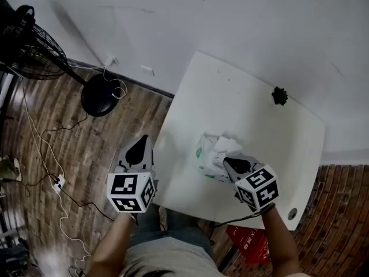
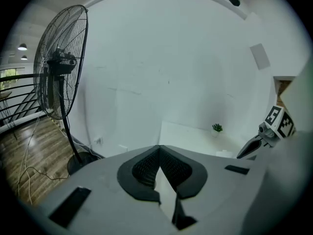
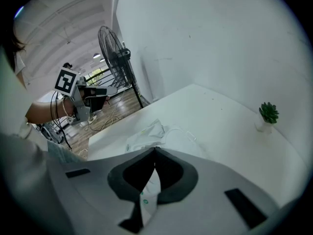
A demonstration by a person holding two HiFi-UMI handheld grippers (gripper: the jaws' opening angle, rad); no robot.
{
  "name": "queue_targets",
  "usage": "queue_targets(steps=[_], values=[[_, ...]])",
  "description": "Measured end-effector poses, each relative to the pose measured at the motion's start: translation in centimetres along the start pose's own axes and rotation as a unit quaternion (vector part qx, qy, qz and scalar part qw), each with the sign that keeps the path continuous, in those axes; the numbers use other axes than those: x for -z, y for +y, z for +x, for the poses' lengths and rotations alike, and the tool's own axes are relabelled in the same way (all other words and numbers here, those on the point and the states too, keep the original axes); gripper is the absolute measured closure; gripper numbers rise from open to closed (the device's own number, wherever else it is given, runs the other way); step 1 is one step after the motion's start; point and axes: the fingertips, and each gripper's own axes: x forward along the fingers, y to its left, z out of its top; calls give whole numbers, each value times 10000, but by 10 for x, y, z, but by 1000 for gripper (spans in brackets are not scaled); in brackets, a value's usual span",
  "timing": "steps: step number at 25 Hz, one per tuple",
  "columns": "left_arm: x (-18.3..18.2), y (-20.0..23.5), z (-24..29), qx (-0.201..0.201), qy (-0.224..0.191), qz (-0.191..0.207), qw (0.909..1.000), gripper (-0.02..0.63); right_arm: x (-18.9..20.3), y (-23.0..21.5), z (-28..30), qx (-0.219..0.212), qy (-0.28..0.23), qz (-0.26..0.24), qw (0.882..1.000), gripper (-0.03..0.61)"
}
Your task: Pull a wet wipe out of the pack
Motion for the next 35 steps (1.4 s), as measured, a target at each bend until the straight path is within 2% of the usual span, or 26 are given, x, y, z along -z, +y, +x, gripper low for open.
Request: queue_targets(steps=[35], values=[[-41, -40, -14, 680, -342, 275, 9967, 614, -27, 5, -45, 642, -616, 200, 9958, 575]])
